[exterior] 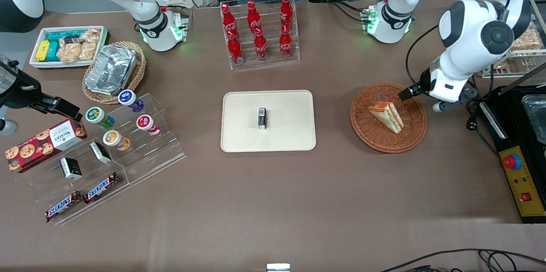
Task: Place sandwich from basket to tray
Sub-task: 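Move the left gripper over the wicker basket above the wrapped sandwich, then lower the open left gripper around the sandwich and close it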
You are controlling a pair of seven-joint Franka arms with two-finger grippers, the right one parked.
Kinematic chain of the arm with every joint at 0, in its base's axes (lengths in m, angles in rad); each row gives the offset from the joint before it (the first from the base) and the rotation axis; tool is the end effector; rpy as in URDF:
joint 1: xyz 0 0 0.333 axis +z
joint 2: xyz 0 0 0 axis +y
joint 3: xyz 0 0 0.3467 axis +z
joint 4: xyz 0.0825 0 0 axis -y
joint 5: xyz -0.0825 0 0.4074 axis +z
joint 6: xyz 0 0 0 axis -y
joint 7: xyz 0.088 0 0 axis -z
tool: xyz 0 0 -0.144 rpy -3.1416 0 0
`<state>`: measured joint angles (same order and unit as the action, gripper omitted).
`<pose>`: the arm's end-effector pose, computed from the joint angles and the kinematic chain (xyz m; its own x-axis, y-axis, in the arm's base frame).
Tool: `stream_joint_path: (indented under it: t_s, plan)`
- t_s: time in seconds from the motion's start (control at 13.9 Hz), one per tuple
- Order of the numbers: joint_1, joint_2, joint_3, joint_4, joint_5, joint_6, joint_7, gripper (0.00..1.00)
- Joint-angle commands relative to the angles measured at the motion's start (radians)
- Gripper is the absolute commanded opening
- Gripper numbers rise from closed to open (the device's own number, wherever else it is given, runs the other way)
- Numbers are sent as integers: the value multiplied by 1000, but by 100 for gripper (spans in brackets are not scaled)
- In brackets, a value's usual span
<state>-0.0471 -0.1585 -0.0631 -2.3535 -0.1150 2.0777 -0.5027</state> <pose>0.4725 -0.0618 0.3641 0.8890 0.4344 -0.1447 0.4410 -0.8974 0.0154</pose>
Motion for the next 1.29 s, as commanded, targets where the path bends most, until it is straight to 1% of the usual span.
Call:
stream_joint_path:
  t_s: [0.0,0.14,0.36,0.58,0.65,0.79,0.94,1.22]
  plan:
    - [-2,28,0,-10,-61,54,-28,100]
    - [-2,43,0,-24,-83,100,-43,100]
    - [-3,68,0,-58,-83,160,-85,100]
    - [-5,77,-1,-144,-83,294,-106,100]
    - [-5,79,-1,-150,-83,301,-109,100]
    - [-7,105,-10,-141,-83,312,-131,100]
    - [-5,135,-37,-129,-83,361,-189,100]
    - [-5,163,-55,-109,-80,372,-234,100]
